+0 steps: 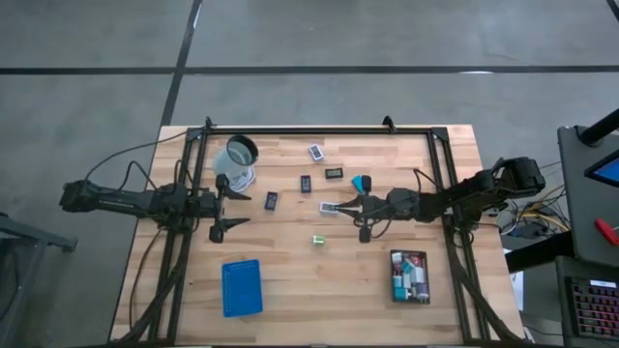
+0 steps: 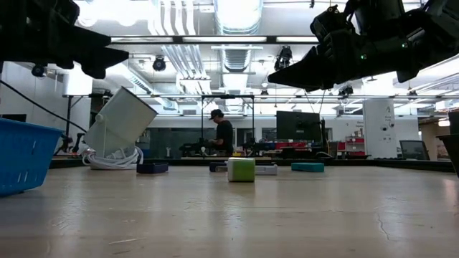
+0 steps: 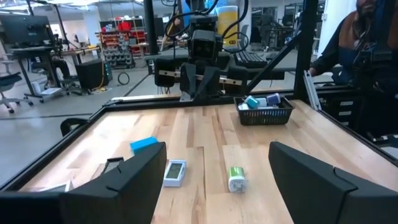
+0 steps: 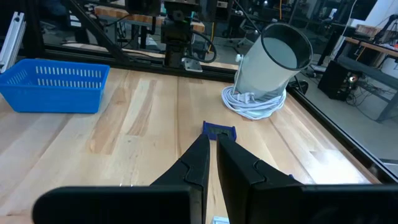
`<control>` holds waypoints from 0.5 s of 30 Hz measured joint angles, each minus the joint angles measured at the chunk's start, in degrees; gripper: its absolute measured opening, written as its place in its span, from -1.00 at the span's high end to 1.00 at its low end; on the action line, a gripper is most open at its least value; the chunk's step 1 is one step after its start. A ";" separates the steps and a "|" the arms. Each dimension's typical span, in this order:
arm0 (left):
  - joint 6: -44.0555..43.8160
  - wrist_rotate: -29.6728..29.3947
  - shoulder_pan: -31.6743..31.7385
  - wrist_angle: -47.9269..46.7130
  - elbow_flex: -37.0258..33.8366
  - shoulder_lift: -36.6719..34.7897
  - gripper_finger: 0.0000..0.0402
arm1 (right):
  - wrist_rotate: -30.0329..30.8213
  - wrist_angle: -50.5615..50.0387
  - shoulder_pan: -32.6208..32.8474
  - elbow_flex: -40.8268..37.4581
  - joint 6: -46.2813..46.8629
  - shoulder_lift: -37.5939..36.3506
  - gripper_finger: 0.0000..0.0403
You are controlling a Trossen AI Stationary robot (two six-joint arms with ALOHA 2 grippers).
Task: Pick & Place Office items
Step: Put the green charger adapter into the black bin
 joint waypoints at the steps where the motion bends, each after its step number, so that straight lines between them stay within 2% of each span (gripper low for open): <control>1: 0.00 -0.02 0.00 0.01 0.00 0.00 -0.45 | 0.00 0.00 0.00 -0.02 0.00 0.00 0.87; 15: 0.00 -0.02 0.00 -0.26 0.00 0.00 -0.45 | 0.00 0.50 0.03 -0.02 0.94 0.00 0.87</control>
